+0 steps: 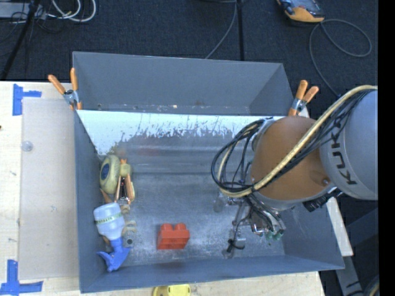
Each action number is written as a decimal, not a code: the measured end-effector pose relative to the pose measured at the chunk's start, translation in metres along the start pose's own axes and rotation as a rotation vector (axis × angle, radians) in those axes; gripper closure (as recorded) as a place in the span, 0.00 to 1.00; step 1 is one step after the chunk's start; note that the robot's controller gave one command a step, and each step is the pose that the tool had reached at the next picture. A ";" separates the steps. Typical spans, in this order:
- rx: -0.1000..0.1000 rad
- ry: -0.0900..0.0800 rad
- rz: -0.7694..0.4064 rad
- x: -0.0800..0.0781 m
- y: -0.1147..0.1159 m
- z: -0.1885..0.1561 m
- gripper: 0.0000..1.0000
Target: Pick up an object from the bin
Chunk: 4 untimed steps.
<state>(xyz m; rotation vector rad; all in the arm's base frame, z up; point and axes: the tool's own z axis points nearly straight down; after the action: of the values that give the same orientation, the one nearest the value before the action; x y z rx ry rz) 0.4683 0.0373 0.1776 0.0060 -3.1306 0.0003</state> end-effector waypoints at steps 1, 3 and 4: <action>0.000 -0.008 0.001 -0.002 0.000 -0.004 0.00; -0.001 -0.005 -0.049 -0.009 0.052 0.052 0.00; 0.001 -0.008 -0.173 -0.053 0.087 0.091 1.00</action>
Offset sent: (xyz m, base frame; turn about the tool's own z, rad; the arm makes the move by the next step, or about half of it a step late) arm 0.0219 0.0813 -0.0657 -0.1812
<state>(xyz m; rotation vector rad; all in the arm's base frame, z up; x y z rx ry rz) 0.5205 0.1243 0.0862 0.2770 -3.1265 0.0006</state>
